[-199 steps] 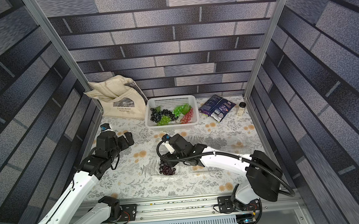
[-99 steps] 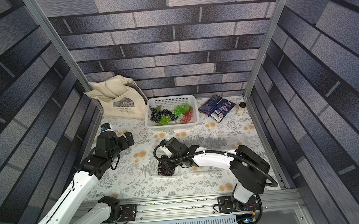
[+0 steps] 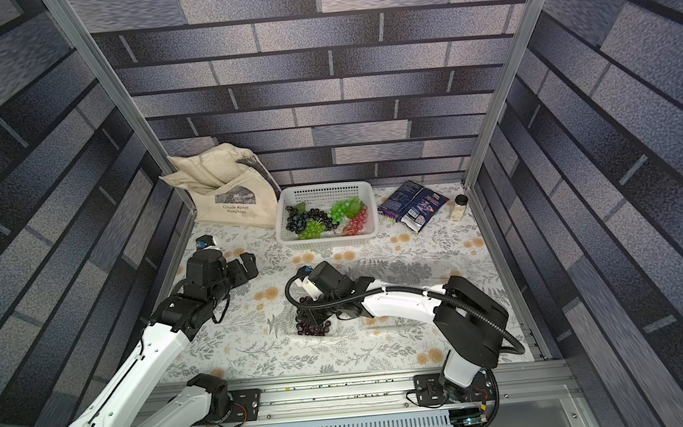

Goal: Pack grapes into containers
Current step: Place the grape into the packing box.

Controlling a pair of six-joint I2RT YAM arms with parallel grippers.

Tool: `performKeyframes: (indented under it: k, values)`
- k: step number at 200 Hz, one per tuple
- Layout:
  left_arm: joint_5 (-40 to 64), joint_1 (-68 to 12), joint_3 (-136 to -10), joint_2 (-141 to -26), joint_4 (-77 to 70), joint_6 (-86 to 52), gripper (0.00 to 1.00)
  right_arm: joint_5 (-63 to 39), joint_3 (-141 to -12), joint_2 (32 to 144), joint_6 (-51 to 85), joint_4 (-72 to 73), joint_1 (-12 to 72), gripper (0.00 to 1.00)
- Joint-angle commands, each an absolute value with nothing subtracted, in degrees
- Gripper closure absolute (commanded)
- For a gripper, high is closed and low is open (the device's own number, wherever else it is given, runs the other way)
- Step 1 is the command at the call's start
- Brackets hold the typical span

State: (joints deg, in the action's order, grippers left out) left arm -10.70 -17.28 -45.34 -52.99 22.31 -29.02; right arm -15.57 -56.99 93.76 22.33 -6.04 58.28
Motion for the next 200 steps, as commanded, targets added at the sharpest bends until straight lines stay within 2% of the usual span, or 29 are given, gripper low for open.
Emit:
performKeyframes:
  k: [1, 94, 164, 200]
  values:
    - [-10.28, -17.67, -44.57, -53.16, 22.59, -29.16, 0.0, -17.32, -59.3, 95.99, 23.24, -4.17, 59.01, 0.63]
    - [-10.41, -17.67, -44.89, -53.52, 22.61, -28.94, 0.0, -20.44, -62.82, 102.59, 24.52, -1.78, 59.26, 0.64]
    - [-10.03, -17.66, -45.3, -54.51, 22.52, -28.99, 0.0, -21.94, -63.99, 103.5, 24.32, -2.11, 59.69, 0.64]
    - [-10.54, -17.58, -45.3, -53.88, 23.02, -28.93, 0.0, -22.58, -64.51, 104.59, 24.75, -1.47, 60.22, 0.67]
